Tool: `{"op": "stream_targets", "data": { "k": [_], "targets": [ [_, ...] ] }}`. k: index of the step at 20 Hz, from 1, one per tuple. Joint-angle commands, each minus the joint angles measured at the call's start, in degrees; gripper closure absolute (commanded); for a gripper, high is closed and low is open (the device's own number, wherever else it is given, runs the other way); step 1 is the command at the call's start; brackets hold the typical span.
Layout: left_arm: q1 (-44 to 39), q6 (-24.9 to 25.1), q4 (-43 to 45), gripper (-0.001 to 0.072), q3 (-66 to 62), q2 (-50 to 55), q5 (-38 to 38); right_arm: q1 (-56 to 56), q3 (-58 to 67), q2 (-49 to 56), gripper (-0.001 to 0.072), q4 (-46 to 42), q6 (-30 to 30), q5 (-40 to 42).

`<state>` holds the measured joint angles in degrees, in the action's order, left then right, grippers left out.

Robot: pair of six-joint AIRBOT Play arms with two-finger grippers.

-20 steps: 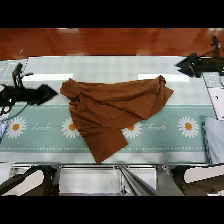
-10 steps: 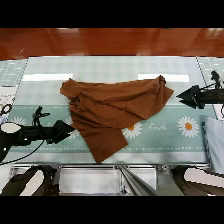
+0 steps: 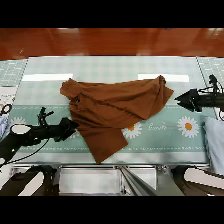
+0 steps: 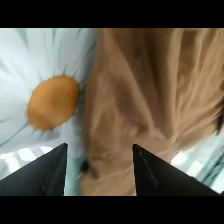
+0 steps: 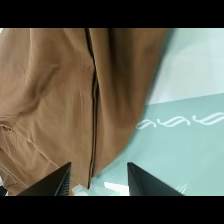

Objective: Fold the shirts.

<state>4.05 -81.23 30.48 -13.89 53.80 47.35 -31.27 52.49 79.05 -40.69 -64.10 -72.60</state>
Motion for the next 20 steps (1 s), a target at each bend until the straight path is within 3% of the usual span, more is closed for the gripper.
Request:
{"op": "stream_targets", "data": {
  "k": [1, 3, 4, 5, 8, 11, 14, 20],
  "targets": [
    [-6.62, -0.42, -3.54, 0.0201, -1.01, 3.91, -9.11, -0.04, -0.11, -0.07, 0.0309, 0.26, 0.09, 1.38],
    [-10.40, 0.83, -3.52, 0.0218, -3.45, 6.62, -9.64, -0.04, -0.11, -0.04, 0.0309, 1.22, -0.13, 2.64],
    [-11.76, 2.64, -3.50, 0.0390, -4.76, 7.74, -9.07, -0.04, -0.11, -0.04, 0.0309, 2.12, -0.59, 3.21],
    [-12.61, 4.87, -3.50, 0.0664, -5.99, 8.63, -7.93, -0.04, -0.11, -0.04, 0.0309, 3.89, -0.74, 3.74],
    [-12.90, 6.67, -3.48, 0.0682, -7.93, 9.16, -6.16, -0.07, 0.44, -0.04, 0.0309, 4.15, -1.81, 8.37],
    [-12.87, 6.64, -3.50, 0.0683, -8.28, 9.14, -5.75, -0.07, 2.71, 0.63, 0.0312, -3.69, -7.02, 13.81],
    [-12.90, 6.62, -3.50, 0.0683, -8.28, 9.14, -5.75, -0.04, 8.04, 5.42, 0.0312, -8.26, -8.50, 10.75],
    [-12.90, 6.58, -3.52, 0.0683, -8.61, 9.11, -5.81, 1.25, 15.52, 17.46, 0.0312, -6.08, -7.56, 6.75]
  ]
}}
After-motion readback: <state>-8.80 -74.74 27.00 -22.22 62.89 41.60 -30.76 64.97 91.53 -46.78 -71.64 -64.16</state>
